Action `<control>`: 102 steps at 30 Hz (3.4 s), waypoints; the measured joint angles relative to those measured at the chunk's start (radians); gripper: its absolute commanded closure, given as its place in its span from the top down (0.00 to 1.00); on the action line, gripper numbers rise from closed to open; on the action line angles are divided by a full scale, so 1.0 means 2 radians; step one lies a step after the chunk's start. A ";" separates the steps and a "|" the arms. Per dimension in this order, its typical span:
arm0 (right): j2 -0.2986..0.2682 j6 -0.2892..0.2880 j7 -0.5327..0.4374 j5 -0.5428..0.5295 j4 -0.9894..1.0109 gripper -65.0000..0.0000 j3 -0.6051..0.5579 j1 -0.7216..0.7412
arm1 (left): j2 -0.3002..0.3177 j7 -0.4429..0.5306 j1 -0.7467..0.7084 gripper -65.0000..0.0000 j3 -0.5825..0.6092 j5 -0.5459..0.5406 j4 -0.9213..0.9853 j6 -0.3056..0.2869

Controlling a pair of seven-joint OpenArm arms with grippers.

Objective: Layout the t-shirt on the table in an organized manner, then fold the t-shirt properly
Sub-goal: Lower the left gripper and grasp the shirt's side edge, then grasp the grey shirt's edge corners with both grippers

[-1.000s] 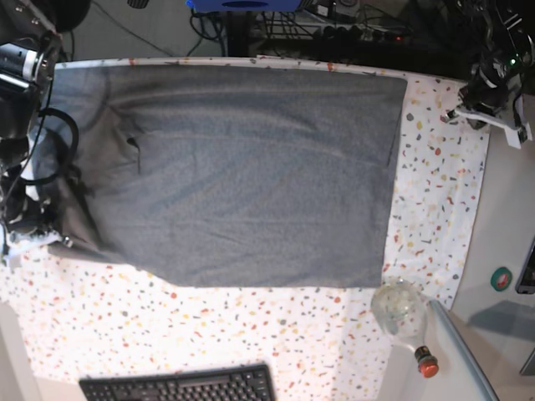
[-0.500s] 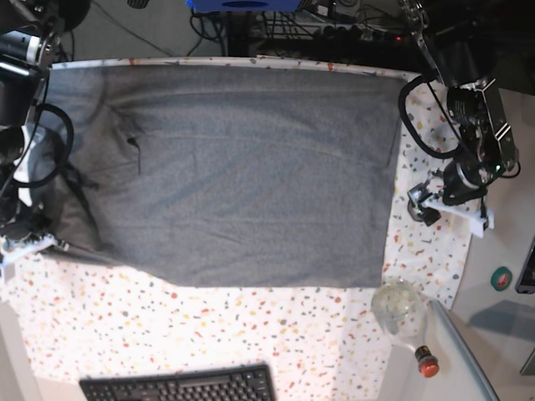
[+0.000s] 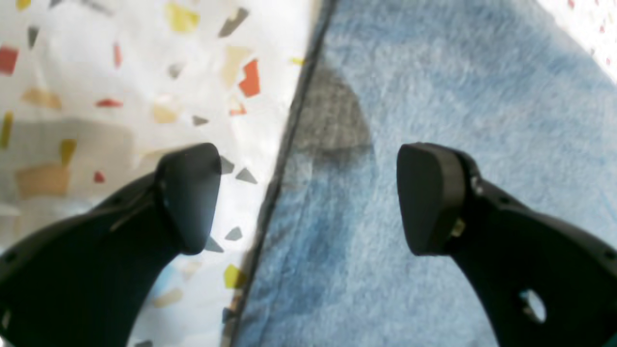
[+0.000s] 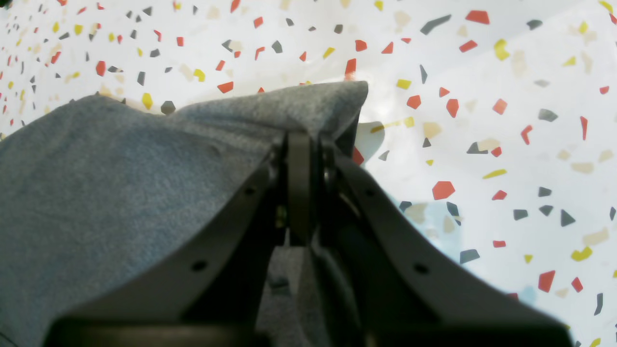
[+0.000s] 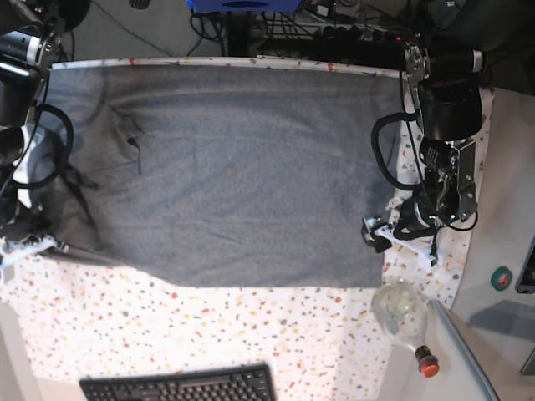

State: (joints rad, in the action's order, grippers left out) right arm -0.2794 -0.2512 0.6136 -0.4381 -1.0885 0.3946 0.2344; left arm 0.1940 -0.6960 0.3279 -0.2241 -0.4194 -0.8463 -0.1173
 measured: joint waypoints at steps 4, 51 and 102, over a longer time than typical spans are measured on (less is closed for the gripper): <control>0.000 0.000 0.000 0.000 0.000 0.00 0.000 0.000 | 0.000 0.008 -0.002 0.71 0.007 0.000 0.001 0.002; 0.000 0.000 0.000 -0.001 -0.002 0.00 -0.001 -0.014 | -0.049 -0.208 -0.259 0.64 -0.133 -0.003 -0.420 -0.001; 0.000 0.000 -0.002 -0.001 -0.002 0.00 -0.002 -0.018 | -0.029 -0.017 -0.067 0.36 -0.060 -0.004 -0.088 -0.006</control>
State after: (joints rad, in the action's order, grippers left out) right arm -0.2794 -0.2516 0.6102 -0.4393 -1.0924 0.3904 0.1982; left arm 0.1368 -0.7296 0.1940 -0.3435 -0.4267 -1.0214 -0.1295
